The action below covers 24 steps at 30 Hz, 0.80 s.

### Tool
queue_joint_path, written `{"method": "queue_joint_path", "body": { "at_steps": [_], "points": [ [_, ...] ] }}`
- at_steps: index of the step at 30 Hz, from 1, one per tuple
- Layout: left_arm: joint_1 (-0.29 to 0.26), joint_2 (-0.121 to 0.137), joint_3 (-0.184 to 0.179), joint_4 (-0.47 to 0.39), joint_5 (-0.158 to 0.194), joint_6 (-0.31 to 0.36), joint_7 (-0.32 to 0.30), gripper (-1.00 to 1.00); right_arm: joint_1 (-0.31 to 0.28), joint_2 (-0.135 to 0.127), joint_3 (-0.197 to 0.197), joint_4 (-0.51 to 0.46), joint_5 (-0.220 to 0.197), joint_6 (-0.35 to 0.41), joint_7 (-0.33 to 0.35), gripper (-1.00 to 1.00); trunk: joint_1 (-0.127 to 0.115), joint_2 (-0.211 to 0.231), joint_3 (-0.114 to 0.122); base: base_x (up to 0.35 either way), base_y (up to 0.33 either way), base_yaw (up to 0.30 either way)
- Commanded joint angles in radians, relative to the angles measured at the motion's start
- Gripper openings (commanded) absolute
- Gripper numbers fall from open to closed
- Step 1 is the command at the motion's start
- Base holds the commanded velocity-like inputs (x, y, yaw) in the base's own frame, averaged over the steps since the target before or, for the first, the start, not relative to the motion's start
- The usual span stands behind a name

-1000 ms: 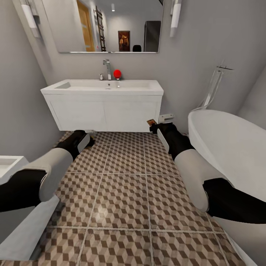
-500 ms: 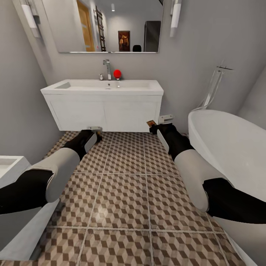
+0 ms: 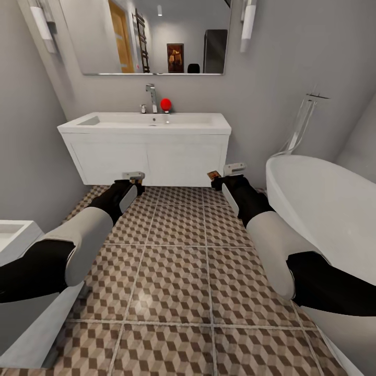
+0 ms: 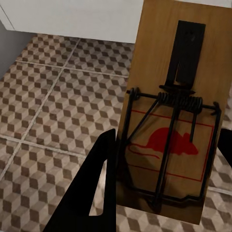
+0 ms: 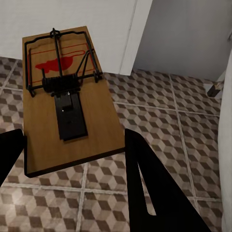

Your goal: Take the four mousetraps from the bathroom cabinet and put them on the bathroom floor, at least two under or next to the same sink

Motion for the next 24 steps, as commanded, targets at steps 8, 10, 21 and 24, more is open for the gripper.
{"method": "queue_joint_path", "body": {
  "at_steps": [8,10,21,24],
  "points": [
    [0.000,-0.001,-0.011,-0.003,0.009,0.006,0.007,-1.00,0.000,0.000,-0.002,0.000,0.007,0.016,-0.008,-1.00,0.000,0.000,-0.001,0.000,0.000,0.000],
    [0.000,-0.006,-0.011,-0.003,0.009,0.006,0.010,-1.00,0.000,0.000,-0.003,0.000,0.008,0.017,-0.009,-1.00,0.000,0.000,-0.001,0.000,0.000,0.000],
    [0.000,-0.010,-0.012,-0.003,0.006,0.006,0.017,-1.00,0.000,0.000,-0.003,-0.002,0.008,0.017,-0.009,-1.00,0.000,0.000,-0.001,0.000,0.000,0.000],
    [0.000,-0.010,-0.012,-0.003,0.006,0.006,0.018,-1.00,0.000,0.000,-0.002,-0.003,0.007,0.017,-0.009,-1.00,0.000,0.000,-0.001,0.000,0.000,0.000]
  ]
}}
